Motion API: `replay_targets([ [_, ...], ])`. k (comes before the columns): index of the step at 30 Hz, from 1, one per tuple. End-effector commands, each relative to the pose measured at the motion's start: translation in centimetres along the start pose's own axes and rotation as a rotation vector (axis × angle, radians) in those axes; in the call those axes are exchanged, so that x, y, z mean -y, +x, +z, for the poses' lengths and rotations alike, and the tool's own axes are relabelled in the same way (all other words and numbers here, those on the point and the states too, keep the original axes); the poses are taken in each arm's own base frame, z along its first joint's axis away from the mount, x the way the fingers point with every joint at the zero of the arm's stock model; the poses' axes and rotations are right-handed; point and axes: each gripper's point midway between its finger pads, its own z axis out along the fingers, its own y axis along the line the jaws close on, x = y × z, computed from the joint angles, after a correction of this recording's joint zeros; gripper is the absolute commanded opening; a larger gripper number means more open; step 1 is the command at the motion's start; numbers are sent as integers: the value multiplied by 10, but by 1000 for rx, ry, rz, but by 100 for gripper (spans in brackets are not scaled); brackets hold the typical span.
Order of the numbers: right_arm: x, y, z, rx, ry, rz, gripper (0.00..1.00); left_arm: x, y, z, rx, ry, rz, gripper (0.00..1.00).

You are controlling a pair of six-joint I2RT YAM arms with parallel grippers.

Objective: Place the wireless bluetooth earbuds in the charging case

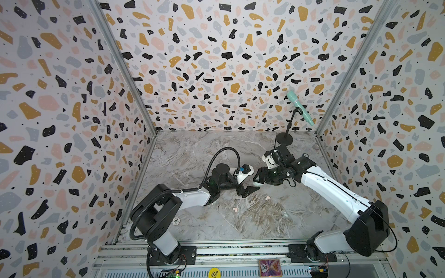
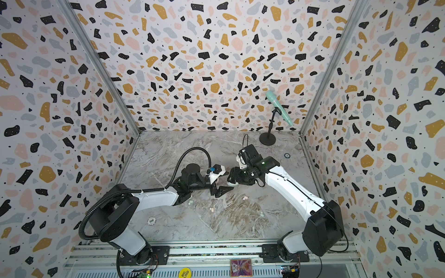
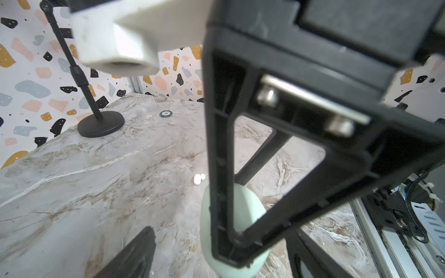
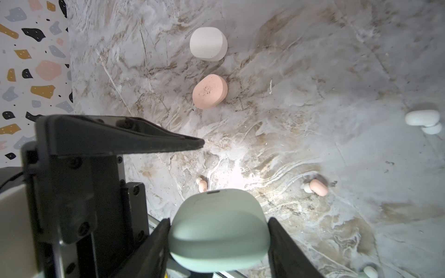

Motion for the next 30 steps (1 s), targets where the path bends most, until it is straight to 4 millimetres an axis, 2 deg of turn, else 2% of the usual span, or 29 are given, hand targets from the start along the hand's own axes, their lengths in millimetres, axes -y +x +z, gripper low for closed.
replay_targets([
  [1,-18,-11,-13,37,-46,-3,52,5,-8,5,24,24,67,84],
  [7,-28,-8,-8,27,-73,-7,51,5,-7,9,21,28,66,80],
  [17,-32,-8,-11,37,-84,-3,51,5,-6,9,9,26,82,64],
  [30,-33,-8,-12,48,-111,43,51,-1,-10,1,22,-67,141,59],
])
